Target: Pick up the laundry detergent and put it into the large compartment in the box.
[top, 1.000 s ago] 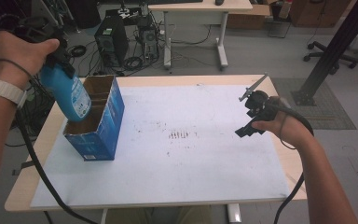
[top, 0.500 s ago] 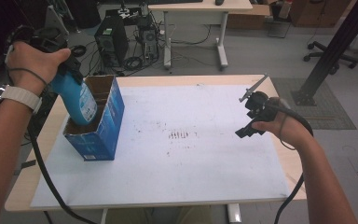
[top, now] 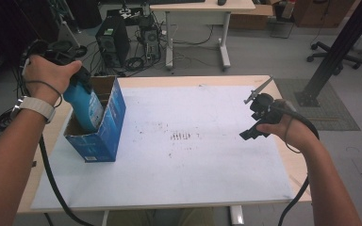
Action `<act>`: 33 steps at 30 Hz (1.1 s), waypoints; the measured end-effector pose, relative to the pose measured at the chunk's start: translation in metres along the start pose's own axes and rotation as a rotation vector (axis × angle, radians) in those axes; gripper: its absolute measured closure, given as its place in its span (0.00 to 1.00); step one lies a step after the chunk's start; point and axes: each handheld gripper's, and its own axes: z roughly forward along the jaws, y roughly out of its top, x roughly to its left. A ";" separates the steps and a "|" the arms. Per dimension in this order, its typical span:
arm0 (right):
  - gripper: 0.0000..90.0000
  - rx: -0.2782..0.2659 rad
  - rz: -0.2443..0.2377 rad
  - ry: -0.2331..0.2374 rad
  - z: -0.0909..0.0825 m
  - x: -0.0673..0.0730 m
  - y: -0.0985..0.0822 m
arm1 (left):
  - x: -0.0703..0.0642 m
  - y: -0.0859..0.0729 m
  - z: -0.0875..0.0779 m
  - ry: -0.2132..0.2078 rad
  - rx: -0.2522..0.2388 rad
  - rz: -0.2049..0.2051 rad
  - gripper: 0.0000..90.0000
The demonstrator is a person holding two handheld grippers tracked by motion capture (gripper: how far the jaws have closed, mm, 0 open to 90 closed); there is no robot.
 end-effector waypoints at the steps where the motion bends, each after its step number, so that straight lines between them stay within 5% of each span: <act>1: 0.12 0.002 0.000 0.000 0.000 0.000 0.000 | 0.000 0.000 0.003 0.001 0.008 0.001 0.42; 33: 0.12 0.006 0.026 0.008 0.005 -0.003 -0.013 | 0.004 -0.008 0.073 0.026 0.023 -0.001 0.42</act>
